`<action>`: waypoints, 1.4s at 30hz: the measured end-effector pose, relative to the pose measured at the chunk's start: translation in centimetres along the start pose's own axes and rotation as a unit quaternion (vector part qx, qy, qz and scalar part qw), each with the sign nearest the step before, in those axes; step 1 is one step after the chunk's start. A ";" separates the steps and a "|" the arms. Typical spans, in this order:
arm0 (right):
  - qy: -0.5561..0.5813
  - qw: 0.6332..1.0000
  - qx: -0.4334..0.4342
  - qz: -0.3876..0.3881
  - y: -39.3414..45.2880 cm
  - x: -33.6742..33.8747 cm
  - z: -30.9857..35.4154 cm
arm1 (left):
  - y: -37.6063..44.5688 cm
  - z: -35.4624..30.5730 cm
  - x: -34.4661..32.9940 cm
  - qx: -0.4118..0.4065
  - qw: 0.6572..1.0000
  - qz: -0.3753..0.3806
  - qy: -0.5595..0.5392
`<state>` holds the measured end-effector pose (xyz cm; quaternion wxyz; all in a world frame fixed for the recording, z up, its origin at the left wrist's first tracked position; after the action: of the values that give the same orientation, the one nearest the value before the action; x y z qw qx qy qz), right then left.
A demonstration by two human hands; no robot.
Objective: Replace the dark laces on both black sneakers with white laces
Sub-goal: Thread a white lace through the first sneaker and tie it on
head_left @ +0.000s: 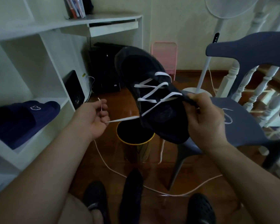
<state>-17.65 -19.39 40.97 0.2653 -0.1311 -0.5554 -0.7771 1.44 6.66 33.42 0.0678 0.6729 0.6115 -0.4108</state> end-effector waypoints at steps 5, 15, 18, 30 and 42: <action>-0.092 0.989 0.115 -0.030 -0.2 0.1 1.3 | -0.1 0.9 -0.3 0.015 1.000 0.016 0.006; -0.086 0.961 0.251 -0.075 -1.2 0.4 4.8 | -0.8 4.7 -0.5 0.112 0.992 0.008 -0.065; -0.086 0.962 0.249 -0.077 -1.2 0.5 4.8 | -1.5 4.9 -0.3 0.104 0.994 -0.021 -0.039; -0.115 0.970 0.199 -0.074 -0.7 0.5 3.4 | -1.4 4.6 0.1 0.111 0.994 -0.015 -0.013; -0.144 0.985 0.083 -0.052 0.5 1.4 1.1 | -3.5 5.7 -2.1 0.101 0.981 0.081 0.145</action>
<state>-18.58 -18.84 42.48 0.1514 -0.1902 -0.6563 -0.7142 -4.17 2.53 32.46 -0.0568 0.7761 0.5138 -0.3612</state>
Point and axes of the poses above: each hand's wrist, its own y-axis towards the middle knuckle, its own x-axis out of the back of the hand, z = x × y, the point moved 7 cm from there along y, towards the middle knuckle, and after that the axes turned 10 degrees about -y, right-handed, at the moved point
